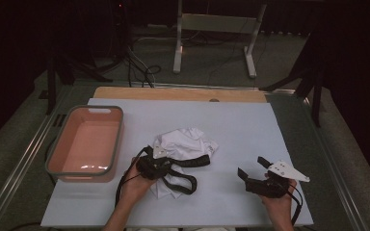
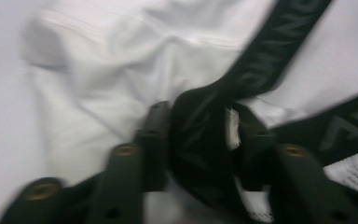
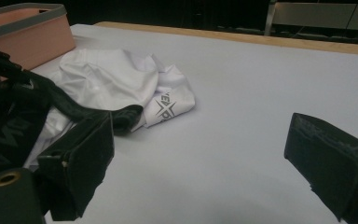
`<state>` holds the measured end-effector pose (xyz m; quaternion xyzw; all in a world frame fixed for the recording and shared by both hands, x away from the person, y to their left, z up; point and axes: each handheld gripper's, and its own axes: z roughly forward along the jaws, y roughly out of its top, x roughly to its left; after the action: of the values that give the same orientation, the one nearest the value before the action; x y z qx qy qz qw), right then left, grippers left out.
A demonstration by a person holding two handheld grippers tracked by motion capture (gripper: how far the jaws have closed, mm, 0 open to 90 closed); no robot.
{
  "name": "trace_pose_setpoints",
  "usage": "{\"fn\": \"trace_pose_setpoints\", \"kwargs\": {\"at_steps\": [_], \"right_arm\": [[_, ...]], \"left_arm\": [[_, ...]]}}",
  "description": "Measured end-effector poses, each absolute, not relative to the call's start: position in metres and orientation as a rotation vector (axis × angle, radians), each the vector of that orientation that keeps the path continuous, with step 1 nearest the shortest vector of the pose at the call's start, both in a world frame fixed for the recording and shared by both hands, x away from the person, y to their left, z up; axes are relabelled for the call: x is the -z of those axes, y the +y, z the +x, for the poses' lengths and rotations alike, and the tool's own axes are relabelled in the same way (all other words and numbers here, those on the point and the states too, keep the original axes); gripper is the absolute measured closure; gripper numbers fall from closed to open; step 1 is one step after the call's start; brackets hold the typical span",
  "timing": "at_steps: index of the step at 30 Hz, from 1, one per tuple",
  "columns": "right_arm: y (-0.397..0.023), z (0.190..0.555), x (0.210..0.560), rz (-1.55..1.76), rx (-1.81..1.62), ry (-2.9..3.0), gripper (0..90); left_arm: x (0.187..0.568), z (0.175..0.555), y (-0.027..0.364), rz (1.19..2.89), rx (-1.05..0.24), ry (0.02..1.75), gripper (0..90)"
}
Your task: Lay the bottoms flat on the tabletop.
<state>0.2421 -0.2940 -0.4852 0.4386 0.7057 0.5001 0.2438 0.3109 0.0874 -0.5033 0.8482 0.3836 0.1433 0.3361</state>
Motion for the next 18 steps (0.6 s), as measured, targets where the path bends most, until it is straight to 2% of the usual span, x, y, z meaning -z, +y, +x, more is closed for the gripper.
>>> {"fn": "trace_pose_setpoints", "kwargs": {"at_steps": [1, 4, 18], "right_arm": [[-0.294, 0.242, 0.485, 1.202, -1.366, 1.925, 8.2], [-0.292, 0.243, 0.485, 1.197, -1.375, 1.929, 8.2], [-0.276, 0.267, 0.477, 1.181, -1.403, 1.944, 8.2]], "left_arm": [[0.502, 0.313, 0.089, 2.202, -0.368, 1.013, 73.0], [0.499, 0.317, 0.091, 2.173, -0.358, 1.040, 79.0], [0.464, 0.337, 0.104, 1.964, -0.372, 1.141, 83.2]]}}
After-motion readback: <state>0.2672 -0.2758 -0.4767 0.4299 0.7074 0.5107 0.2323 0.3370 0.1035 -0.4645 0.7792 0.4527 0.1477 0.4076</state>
